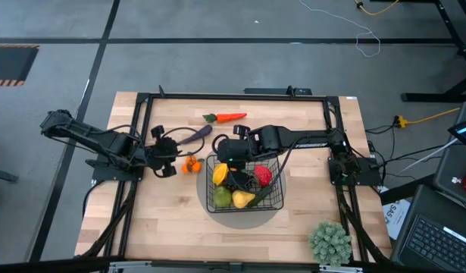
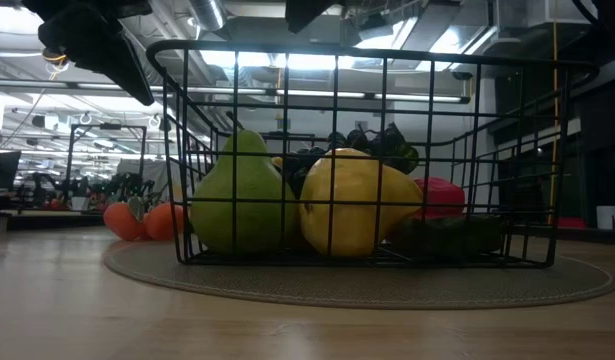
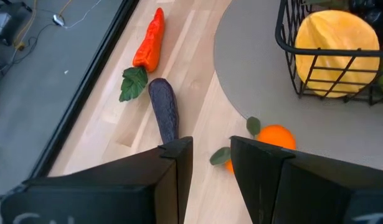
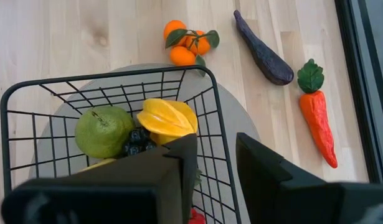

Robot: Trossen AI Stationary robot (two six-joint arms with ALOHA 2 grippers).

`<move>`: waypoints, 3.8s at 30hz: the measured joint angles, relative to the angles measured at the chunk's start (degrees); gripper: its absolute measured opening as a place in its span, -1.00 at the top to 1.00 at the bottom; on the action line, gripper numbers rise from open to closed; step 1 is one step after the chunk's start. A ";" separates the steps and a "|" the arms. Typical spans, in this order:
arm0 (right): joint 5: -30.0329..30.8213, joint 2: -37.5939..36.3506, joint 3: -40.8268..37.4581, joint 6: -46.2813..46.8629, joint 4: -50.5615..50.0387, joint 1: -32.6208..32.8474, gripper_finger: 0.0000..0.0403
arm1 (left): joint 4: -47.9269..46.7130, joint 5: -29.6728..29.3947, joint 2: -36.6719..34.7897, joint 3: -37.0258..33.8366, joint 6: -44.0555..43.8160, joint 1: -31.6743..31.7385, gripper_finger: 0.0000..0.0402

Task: Build produce basket
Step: Put the orange tangerine into the black wire basket

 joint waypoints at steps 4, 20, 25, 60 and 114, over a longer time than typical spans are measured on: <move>0.00 0.00 0.00 0.01 -0.64 0.00 0.51 | -0.02 2.23 0.02 0.00 -5.69 0.04 0.51; -0.03 0.00 0.00 1.44 -6.03 0.00 0.51 | 5.96 27.44 5.27 -10.77 -16.86 1.31 0.51; -0.02 0.00 0.00 1.52 -6.89 0.00 0.51 | 15.18 32.49 5.51 -14.73 -17.99 1.52 0.51; 13.39 0.00 0.00 7.91 -7.20 -0.93 0.51 | -0.50 25.51 5.55 -1.33 -1.16 22.43 0.76; -32.96 23.59 0.00 -1.48 25.91 -25.03 0.51 | -4.06 17.81 -4.99 -5.09 -2.49 22.40 0.80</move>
